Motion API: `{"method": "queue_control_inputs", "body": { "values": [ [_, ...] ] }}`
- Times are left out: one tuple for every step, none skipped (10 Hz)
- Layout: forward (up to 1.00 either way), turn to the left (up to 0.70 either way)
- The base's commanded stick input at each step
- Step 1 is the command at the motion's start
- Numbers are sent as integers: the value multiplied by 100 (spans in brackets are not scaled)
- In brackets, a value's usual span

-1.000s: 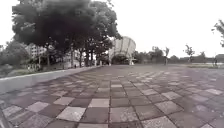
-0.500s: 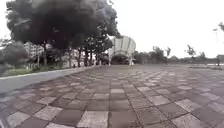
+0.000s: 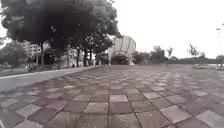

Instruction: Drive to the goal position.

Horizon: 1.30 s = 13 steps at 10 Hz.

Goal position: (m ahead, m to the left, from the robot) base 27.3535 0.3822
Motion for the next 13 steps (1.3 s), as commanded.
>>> {"method": "queue_control_inputs", "body": {
  "values": [
    [100, 0],
    [100, 0],
    [100, 0],
    [100, 0],
    [100, 0],
    [100, 0],
    [100, 0],
    [100, 0],
    [100, 0],
    [100, 0],
    [100, 0],
    [100, 0],
    [100, 0]
  ]
}}
